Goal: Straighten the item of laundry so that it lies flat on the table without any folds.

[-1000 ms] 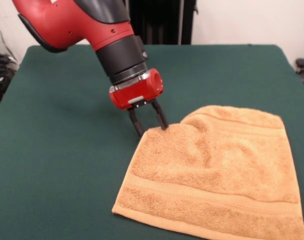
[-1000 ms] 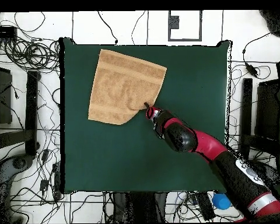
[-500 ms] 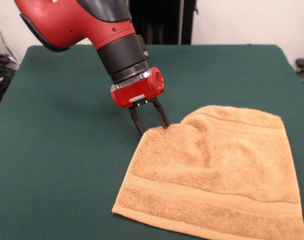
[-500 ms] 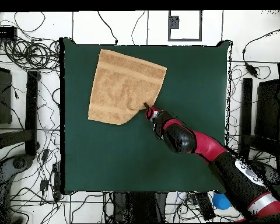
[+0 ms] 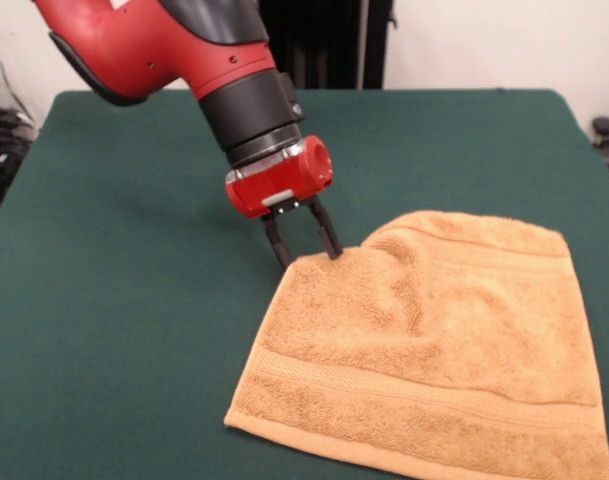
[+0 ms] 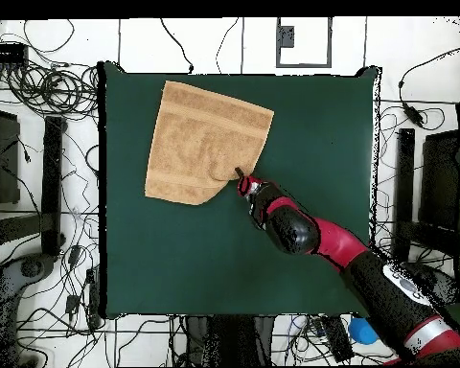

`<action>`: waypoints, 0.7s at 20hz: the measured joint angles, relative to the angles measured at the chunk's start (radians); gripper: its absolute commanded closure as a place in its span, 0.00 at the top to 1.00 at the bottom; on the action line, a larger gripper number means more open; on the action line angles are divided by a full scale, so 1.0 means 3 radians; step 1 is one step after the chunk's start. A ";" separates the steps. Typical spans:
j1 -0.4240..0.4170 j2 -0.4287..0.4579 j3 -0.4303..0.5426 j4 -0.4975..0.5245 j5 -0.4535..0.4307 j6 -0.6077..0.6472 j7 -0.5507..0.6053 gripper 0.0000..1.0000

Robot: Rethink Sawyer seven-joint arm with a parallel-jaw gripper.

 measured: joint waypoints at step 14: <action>0.0085 0.0154 0.0000 0.0014 0.0001 -0.0202 0.0000 1.00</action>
